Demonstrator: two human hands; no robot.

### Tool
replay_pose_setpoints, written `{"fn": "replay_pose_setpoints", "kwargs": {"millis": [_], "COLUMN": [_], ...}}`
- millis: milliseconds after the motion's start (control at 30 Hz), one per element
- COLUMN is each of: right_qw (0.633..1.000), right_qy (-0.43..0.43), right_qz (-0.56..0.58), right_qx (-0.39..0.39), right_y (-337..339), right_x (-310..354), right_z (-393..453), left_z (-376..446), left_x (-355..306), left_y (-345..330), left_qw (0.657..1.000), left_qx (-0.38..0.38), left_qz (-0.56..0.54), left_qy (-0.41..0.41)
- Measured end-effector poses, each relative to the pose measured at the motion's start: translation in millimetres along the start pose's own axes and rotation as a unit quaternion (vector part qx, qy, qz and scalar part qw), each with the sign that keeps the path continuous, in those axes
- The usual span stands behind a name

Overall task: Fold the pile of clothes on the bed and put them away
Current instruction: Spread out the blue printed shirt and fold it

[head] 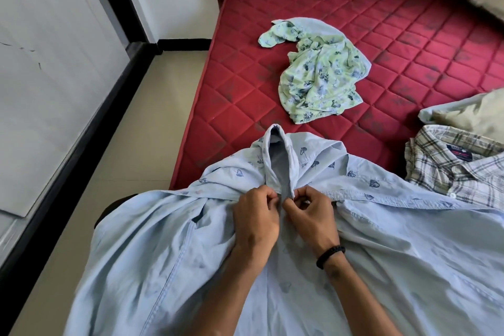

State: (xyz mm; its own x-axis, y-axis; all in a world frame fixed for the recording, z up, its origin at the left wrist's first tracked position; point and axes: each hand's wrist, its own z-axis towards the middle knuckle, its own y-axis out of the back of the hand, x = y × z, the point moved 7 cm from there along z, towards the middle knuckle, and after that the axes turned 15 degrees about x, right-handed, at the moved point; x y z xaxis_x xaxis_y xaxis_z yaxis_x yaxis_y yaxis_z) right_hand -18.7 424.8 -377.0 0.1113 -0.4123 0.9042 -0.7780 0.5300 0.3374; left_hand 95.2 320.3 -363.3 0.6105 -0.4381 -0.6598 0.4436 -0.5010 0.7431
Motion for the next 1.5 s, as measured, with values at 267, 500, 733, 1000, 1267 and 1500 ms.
{"fn": "replay_pose_setpoints", "kwargs": {"millis": [267,500,733,1000,1267,1500], "right_qw": [0.999,0.990,0.991,0.985,0.976,0.965], "right_qy": [0.010,0.007,-0.003,-0.022,-0.024,-0.008], "right_qz": [0.042,0.133,0.116,0.161,0.199,0.243], "right_qx": [0.024,0.040,0.061,0.065,0.086,0.095], "right_y": [-4.1,-7.8,-12.9,-15.2,-20.4,-20.9], "right_x": [-9.2,-9.6,-13.2,-18.6,-13.4,-9.1], "right_z": [3.1,1.9,6.0,4.4,2.2,-1.1], "left_z": [1.9,2.6,2.0,0.9,-6.3,-7.3], "left_x": [21.2,27.7,36.5,36.1,36.5,31.1], "left_y": [-15.3,-25.1,-31.6,-33.0,-29.7,-29.0], "left_qw": [0.962,0.931,0.915,0.908,0.898,0.904], "left_qx": [0.007,-0.002,0.004,0.010,-0.011,0.015], "left_qz": [-0.269,-0.363,-0.400,-0.418,-0.435,-0.422], "left_qy": [0.039,0.041,0.056,0.043,0.063,0.060]}}
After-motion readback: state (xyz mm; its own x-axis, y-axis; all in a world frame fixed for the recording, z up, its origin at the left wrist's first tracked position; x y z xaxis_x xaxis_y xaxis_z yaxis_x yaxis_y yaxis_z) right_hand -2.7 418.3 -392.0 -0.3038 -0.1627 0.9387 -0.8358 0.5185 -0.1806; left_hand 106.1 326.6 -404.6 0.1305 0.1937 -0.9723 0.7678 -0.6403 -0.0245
